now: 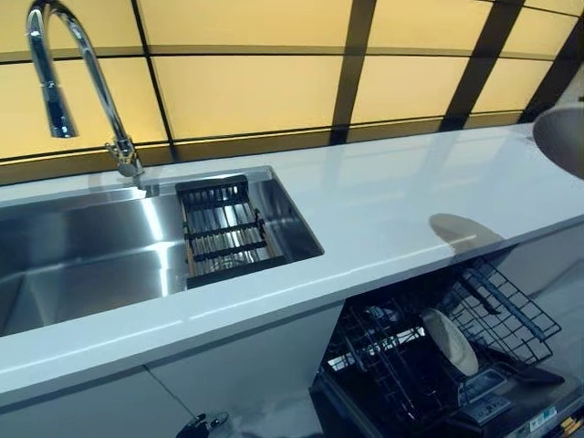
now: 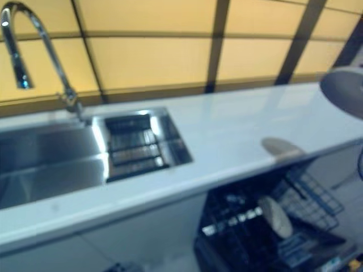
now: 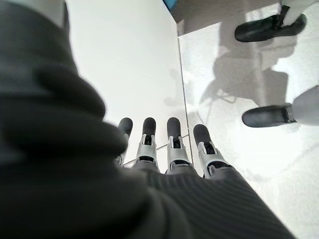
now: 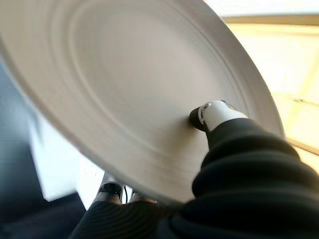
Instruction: Take plates into dishwasher
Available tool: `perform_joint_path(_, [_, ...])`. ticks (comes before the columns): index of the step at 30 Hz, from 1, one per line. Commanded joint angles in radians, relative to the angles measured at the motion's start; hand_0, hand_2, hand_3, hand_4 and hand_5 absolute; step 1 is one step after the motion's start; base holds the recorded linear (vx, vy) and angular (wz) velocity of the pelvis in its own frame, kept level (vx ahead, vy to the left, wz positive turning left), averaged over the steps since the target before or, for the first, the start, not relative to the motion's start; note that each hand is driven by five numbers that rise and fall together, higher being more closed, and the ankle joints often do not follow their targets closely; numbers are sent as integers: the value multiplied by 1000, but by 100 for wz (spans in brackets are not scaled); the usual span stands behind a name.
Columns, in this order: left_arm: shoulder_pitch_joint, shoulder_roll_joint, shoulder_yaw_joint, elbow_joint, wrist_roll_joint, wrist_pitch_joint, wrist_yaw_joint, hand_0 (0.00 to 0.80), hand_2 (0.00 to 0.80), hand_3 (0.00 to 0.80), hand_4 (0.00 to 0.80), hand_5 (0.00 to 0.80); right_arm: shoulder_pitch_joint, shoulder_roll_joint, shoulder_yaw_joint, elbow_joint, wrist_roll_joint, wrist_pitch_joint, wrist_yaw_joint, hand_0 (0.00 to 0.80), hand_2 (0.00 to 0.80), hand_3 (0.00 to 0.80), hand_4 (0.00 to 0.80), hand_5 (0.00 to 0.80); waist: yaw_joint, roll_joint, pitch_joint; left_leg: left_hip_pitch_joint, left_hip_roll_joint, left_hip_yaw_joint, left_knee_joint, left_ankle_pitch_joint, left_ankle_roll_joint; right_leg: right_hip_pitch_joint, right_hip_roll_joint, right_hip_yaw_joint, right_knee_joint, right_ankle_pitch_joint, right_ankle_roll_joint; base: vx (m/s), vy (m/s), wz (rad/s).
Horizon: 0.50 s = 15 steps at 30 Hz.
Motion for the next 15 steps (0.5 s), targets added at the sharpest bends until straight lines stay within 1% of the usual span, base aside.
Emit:
perform_joint_path(1, [-44, 39, 19, 55, 13, -24, 12, 0, 0, 0, 0, 0, 65, -1, -182, 34, 38, -3, -75, 800, 800, 800, 800, 800, -9, -52, 35, 50, 8, -1, 3, -104, 42, 54, -11, -25, 4, -70, 64, -50, -8, -5])
perform_joint_path(4, [-49, 45, 34, 55, 14, -28, 15, 0, 0, 0, 0, 0, 224, 48, -314, -11, 45, -3, -85, 800, 800, 800, 800, 800, -22, -47, 51, 42, 7, 0, 3, -102, 44, 44, -12, -19, 4, -66, 64, -56, -7, -2])
perform_joint_path(6, [-52, 46, 39, 55, 15, -32, 18, 0, 0, 0, 0, 0, 294, 78, -365, -43, 64, 1, -96, 800, 800, 800, 800, 800, -27, -45, 58, 40, 8, 3, 3, -101, 45, 40, -11, -14, 4, -63, 64, -37, -8, -8])
perform_joint_path(9, [-55, 40, 49, 57, 5, -41, 26, 0, 0, 0, 0, 0, 358, 147, -409, -91, 100, 11, -107, 800, 800, 800, 800, 800, -39, -40, 65, 41, 9, 7, 3, -101, 46, 36, -8, -8, 4, -61, 62, -12, -6, -9])
perform_joint_path(11, [-53, 34, 59, 53, 11, -46, 23, 0, 0, 0, 0, 0, 401, 203, -437, -154, 114, 43, -113, 800, 800, 800, 800, 800, -47, -36, 70, 41, 9, 11, 3, -100, 48, 35, -7, 1, 4, -59, 60, -9, -2, -2])
perform_joint_path(15, [-58, 16, 63, 41, 6, -55, 20, 0, 0, 0, 0, 0, 457, 341, -456, -234, 100, 95, -151, 800, 800, 800, 800, 800, -61, -22, 90, 37, 9, 16, 3, -99, 51, 28, -4, 13, 4, -55, 58, -39, 1, -3])
